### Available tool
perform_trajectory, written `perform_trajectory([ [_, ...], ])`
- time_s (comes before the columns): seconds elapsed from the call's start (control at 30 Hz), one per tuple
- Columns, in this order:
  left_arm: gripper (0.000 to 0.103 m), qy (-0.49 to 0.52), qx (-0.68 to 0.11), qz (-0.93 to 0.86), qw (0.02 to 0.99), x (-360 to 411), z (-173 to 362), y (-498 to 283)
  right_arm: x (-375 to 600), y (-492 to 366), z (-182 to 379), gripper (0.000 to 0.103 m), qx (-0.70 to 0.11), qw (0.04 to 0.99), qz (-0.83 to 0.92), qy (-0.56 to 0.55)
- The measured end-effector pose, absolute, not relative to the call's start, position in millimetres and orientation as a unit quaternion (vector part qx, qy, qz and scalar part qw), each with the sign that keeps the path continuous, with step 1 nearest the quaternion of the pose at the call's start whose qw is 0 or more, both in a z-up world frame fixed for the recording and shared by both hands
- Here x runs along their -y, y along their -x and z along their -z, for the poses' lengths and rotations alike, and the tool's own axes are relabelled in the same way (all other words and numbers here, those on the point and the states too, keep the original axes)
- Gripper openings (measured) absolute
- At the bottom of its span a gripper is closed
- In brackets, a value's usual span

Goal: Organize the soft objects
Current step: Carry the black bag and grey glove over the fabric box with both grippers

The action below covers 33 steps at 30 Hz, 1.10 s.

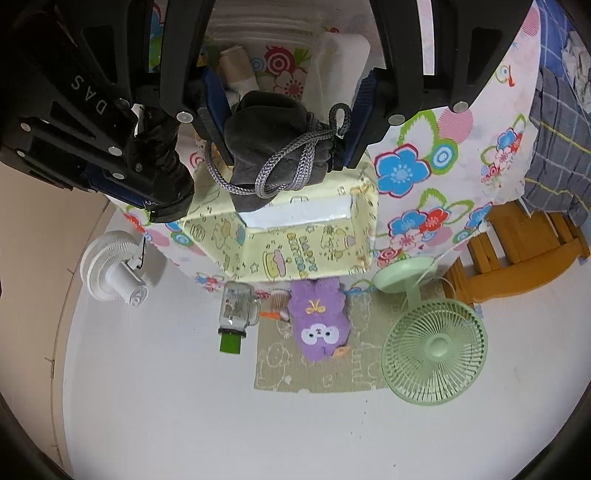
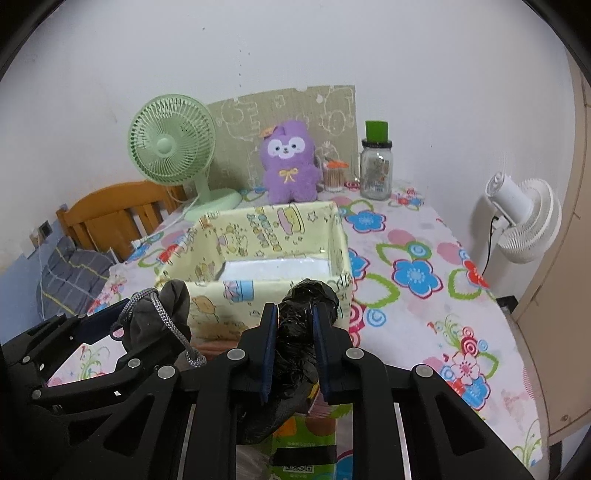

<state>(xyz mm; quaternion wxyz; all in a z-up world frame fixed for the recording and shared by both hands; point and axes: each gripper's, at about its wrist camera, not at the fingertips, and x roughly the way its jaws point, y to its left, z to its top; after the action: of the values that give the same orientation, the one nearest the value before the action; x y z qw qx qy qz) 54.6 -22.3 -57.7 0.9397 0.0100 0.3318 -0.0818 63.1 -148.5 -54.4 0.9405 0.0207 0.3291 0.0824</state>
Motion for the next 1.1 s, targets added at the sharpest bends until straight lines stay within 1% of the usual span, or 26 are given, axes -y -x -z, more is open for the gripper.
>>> perform_trajectory([
  [0.67, 0.058, -0.012, -0.292, 0.083, 0.953, 17.3, 19.5, -52.2, 144.9, -59.4, 6.2, 0.022, -0.281, 0.956, -0.085, -0.014],
  [1.1, 0.058, -0.02, -0.279, 0.085, 0.956, 20.7, 5.6, -74.6, 142.7, -80.3, -8.6, 0.022, -0.264, 0.96, -0.089, -0.015],
])
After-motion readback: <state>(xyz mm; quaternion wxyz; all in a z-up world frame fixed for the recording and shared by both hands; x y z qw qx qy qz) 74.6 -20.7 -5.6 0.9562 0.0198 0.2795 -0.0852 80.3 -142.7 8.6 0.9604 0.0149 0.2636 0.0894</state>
